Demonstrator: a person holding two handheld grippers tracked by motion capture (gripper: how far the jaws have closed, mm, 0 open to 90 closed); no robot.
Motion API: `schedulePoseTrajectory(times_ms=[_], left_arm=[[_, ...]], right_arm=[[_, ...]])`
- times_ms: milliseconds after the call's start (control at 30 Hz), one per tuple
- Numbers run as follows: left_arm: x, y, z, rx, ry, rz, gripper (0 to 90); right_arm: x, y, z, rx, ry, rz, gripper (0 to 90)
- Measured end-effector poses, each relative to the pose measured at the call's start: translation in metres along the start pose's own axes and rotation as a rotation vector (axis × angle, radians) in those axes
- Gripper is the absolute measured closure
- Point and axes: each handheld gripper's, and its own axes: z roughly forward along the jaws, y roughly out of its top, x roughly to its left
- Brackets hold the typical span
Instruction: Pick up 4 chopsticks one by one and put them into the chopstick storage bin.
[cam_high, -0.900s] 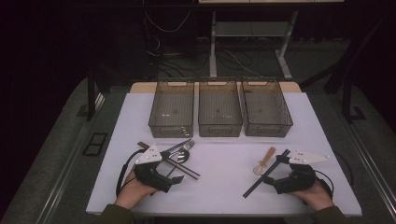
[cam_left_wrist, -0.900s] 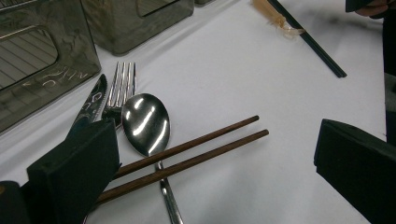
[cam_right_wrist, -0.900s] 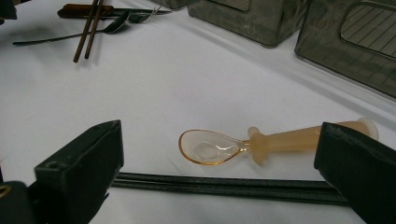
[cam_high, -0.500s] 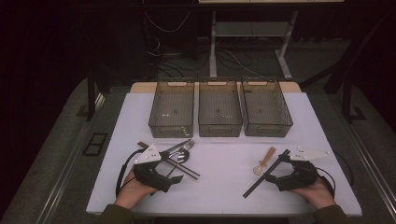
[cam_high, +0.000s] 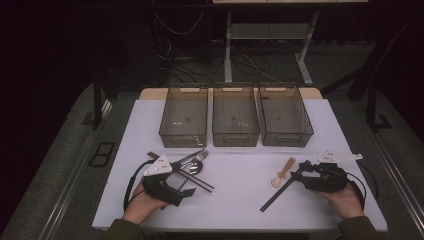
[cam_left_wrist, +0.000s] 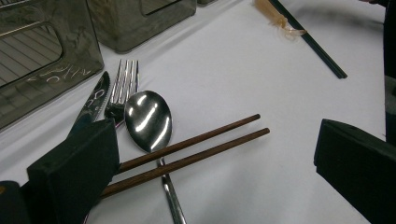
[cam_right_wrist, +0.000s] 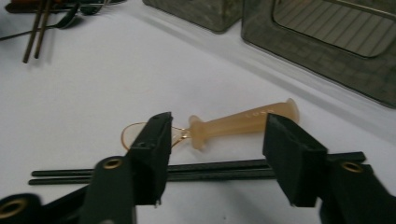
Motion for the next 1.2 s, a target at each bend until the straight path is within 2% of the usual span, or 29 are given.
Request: schedulePoseTrajectory(times_ms=[133,167,200,300,433,600,800,1033,1200], left_arm=[[0.0,0.0,-0.001,-0.003,-0.002,0.003,1.9],[0.0,0.0,-0.001,-0.004,-0.004,-0.002,2.3],[0.001,0.0,-0.001,0.0,-0.006,-0.004,2.4],[0.001,0.0,-0.001,-0.003,-0.005,-0.014,2.2],[0.001,0.0,0.0,-0.004,-0.003,-0.009,2.1],[0.0,0.0,-0.001,0.003,0.004,0.007,1.4],[0.0,0.0,-0.001,0.002,0.001,0.005,1.3],[0.0,0.0,-0.001,0.001,-0.001,0.004,1.3],[-0.001,-0.001,-0.001,0.0,-0.002,0.001,1.3]], right_arm=[[-0.006,0.003,-0.001,-0.001,-0.027,0.001,66.2],[-0.009,0.004,0.0,-0.001,-0.037,-0.005,66.2],[-0.011,0.005,0.0,0.001,-0.051,-0.007,71.9],[-0.018,0.008,0.003,0.007,-0.075,-0.002,80.7],[-0.03,0.011,0.005,0.012,-0.095,0.031,89.6],[-0.046,0.014,0.012,0.035,-0.135,0.051,89.9],[-0.059,0.015,0.021,0.078,-0.182,0.067,89.9],[-0.065,0.014,0.031,0.116,-0.205,0.061,89.9],[-0.065,0.013,0.032,0.139,-0.204,0.06,89.9]])
